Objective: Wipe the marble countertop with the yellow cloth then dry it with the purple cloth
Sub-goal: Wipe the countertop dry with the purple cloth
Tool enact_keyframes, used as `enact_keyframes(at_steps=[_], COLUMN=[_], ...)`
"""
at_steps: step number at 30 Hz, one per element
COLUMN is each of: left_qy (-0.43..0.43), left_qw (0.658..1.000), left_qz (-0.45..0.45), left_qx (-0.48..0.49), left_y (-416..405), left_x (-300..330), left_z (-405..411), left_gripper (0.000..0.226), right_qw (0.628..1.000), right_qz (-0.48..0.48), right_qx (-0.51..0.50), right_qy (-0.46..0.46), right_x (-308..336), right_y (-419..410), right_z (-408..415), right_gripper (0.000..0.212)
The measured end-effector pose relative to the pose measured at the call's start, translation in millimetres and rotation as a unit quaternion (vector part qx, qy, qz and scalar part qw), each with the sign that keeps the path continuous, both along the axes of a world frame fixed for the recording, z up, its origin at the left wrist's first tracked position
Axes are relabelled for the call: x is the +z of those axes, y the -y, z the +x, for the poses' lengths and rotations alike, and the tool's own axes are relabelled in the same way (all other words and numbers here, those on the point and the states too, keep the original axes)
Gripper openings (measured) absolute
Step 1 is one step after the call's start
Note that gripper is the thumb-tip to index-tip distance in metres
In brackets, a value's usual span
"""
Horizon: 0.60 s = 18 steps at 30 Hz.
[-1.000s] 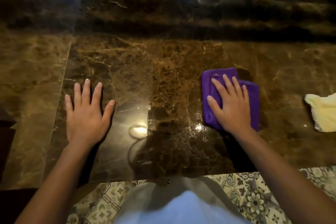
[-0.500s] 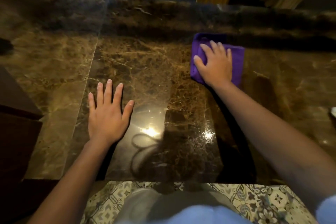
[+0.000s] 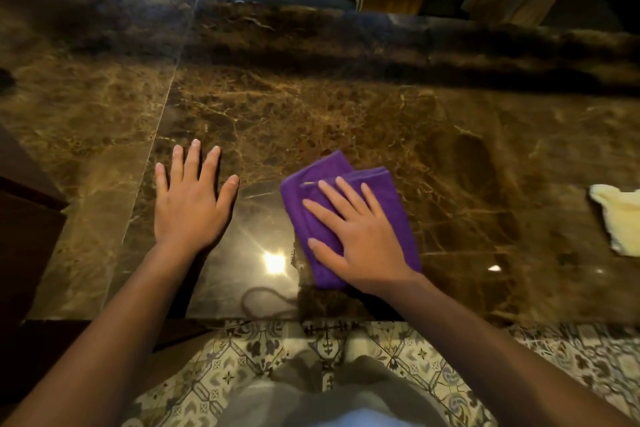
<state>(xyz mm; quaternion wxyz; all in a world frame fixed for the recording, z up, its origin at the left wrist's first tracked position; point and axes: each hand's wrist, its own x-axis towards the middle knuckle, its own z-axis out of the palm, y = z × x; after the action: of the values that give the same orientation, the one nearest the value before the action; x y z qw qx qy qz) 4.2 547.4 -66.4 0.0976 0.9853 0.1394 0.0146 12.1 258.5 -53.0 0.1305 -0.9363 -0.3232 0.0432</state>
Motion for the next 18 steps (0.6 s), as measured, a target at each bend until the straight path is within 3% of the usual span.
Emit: enact_keyframes(at_steps=[8,13,18], left_qy=[0.01,0.001,0.002], left_qw=[0.999,0.999,0.999], left_qz=[0.016,0.017,0.023], left_qx=[0.03,0.043,0.049], left_y=[31,32,34], left_x=[-3,-2,1], left_z=[-35,-31,-31], left_gripper=[0.069,0.071,0.071], right_qw=[0.988,0.972,0.99], right_qz=[-0.013,-0.017,0.006], right_qx=[-0.155,-0.235,-0.142], right_qy=[0.025,0.006,0.011], right_x=[-1,3,5], right_y=[89,69,19], right_z=[83,153,135], right_gripper=[0.065,0.069,0.07])
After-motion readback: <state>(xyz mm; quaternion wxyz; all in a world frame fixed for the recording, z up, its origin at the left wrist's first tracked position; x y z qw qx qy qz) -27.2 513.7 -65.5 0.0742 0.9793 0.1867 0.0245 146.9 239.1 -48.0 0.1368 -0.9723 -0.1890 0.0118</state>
